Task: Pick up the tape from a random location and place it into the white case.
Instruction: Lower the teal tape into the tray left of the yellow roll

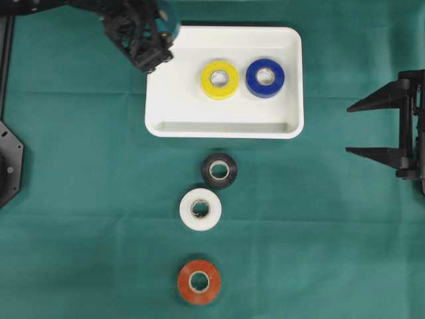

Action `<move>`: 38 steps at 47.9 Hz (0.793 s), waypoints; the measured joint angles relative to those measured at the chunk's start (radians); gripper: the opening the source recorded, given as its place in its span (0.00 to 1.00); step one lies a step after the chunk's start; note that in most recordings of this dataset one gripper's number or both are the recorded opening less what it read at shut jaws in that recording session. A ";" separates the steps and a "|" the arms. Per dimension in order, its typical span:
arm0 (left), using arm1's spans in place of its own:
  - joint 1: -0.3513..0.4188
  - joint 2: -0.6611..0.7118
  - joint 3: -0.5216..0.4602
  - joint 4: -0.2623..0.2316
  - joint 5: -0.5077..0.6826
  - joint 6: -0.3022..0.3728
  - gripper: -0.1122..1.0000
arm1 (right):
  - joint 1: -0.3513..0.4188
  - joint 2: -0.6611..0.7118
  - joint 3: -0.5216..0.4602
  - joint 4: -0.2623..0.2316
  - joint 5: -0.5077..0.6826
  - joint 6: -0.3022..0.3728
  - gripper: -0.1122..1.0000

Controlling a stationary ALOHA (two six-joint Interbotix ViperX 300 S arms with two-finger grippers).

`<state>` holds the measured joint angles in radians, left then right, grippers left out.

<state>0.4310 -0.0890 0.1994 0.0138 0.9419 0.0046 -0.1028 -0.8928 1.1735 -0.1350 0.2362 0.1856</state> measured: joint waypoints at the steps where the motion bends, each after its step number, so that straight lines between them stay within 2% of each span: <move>1: 0.000 0.003 -0.006 0.000 0.000 0.002 0.31 | 0.000 0.000 0.000 0.000 0.000 0.000 0.85; 38: -0.003 0.021 -0.026 0.000 0.012 0.005 0.31 | 0.000 0.000 0.000 0.000 0.000 0.000 0.85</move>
<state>0.4280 -0.0675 0.1733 0.0138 0.9541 0.0092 -0.1028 -0.8928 1.1735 -0.1350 0.2362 0.1856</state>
